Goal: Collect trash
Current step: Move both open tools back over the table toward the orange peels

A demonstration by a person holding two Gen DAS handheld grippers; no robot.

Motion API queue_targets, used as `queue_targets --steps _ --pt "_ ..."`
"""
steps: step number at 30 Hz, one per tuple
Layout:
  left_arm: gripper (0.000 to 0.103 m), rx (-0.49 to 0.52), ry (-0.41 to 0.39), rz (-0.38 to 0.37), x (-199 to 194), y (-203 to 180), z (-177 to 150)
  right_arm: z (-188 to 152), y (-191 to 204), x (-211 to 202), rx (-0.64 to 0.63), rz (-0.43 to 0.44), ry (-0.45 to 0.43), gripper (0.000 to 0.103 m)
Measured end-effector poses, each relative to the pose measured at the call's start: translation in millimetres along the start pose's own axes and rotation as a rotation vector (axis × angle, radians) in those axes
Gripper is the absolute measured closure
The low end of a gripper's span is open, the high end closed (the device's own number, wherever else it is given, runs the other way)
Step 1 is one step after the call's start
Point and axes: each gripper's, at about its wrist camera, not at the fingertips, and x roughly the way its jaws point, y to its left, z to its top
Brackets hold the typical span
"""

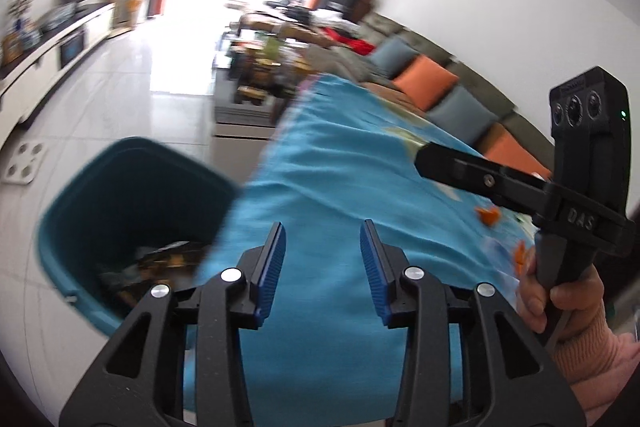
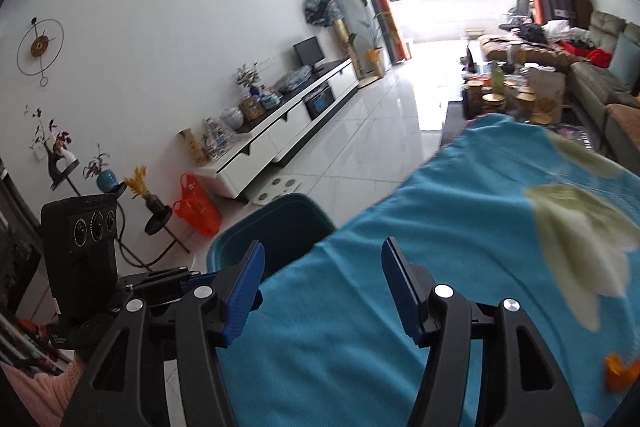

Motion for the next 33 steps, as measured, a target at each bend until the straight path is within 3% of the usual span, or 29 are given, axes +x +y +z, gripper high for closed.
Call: queue_targets --steps 10,17,23,33 --pt "0.061 0.161 0.137 -0.236 64.9 -128.3 -23.5 -30.9 -68.3 -90.0 0.127 -0.205 -0.106 0.044" --pt "0.061 0.272 0.238 -0.315 112.6 -203.9 -44.4 -58.0 -122.3 -133.7 0.236 -0.323 -0.16 0.044" --pt "0.061 0.277 0.284 -0.309 141.1 -224.5 -51.2 -72.3 -153.3 -155.0 0.304 -0.367 -0.193 0.044" --pt "0.061 0.221 0.285 -0.282 145.9 -206.9 -35.7 -84.5 -178.2 -157.1 0.344 -0.387 -0.171 0.044"
